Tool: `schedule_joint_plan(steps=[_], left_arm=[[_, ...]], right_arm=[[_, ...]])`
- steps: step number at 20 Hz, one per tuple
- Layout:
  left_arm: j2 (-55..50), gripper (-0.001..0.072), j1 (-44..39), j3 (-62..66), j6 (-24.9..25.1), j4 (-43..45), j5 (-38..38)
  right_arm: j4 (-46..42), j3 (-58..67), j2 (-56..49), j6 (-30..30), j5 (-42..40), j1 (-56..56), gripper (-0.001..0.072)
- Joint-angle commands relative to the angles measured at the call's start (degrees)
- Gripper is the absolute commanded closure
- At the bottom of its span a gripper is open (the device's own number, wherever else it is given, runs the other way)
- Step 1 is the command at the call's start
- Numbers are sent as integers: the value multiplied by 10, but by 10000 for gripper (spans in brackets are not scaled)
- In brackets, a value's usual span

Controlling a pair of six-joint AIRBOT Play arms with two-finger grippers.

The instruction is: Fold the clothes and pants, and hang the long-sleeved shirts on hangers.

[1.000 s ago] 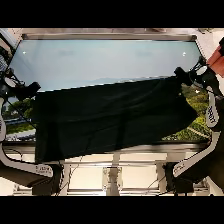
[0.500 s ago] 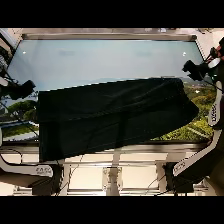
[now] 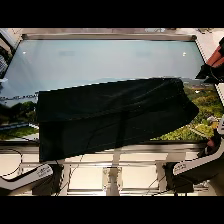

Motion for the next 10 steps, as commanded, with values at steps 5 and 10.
schedule_joint_plan(steps=[5, 10], left_arm=[[70, 480, 42, -216, 64, 60, -3], [70, 476, 42, -230, 2, 138, -23]], right_arm=[[0, -88, 79, -3, 31, 53, 232], [-1, -169, 80, 0, 26, 99, 232]])
